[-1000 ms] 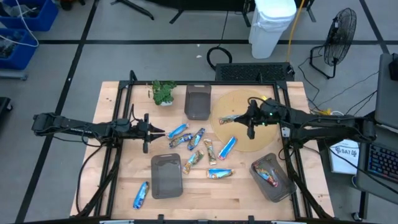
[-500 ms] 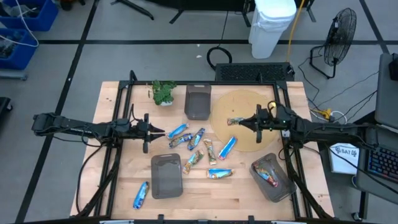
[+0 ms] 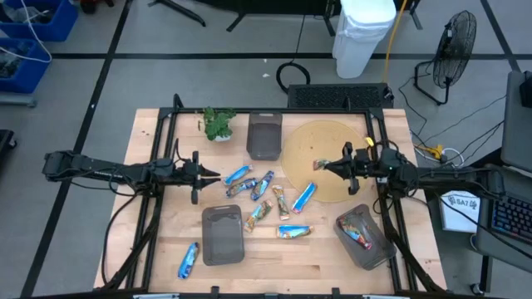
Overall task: Pick and place Granola Bars by type
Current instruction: Put the red granola bar into the bottom right black bin
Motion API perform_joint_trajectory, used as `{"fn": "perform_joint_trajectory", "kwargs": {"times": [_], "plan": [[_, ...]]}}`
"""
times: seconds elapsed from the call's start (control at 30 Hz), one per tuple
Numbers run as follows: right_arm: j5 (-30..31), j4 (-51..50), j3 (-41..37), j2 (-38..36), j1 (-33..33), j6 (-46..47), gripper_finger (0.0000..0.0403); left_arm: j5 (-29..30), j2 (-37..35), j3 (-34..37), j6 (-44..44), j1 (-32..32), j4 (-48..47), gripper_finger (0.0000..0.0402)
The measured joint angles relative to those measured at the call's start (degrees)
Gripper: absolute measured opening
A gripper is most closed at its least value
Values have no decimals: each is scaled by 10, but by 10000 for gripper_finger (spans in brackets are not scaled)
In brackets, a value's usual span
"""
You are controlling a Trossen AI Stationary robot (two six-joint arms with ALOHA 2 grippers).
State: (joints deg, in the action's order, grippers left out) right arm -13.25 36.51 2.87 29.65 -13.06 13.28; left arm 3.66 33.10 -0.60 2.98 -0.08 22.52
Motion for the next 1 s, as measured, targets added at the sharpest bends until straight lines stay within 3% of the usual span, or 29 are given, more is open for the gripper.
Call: {"fn": "perform_joint_trajectory", "kwargs": {"times": [0.13, 0.47, 1.0], "plan": [[-35, 31, 0, 0, 36, 8, 0, 10, 0, 0, 1, 0, 0, 74], [-29, 66, -2, -1, 167, -9, 0, 29, 0, 0, 5, 0, 0, 74], [130, 70, -2, -1, 371, -11, 0, 29, 0, 0, 5, 0, 0, 74]]}}
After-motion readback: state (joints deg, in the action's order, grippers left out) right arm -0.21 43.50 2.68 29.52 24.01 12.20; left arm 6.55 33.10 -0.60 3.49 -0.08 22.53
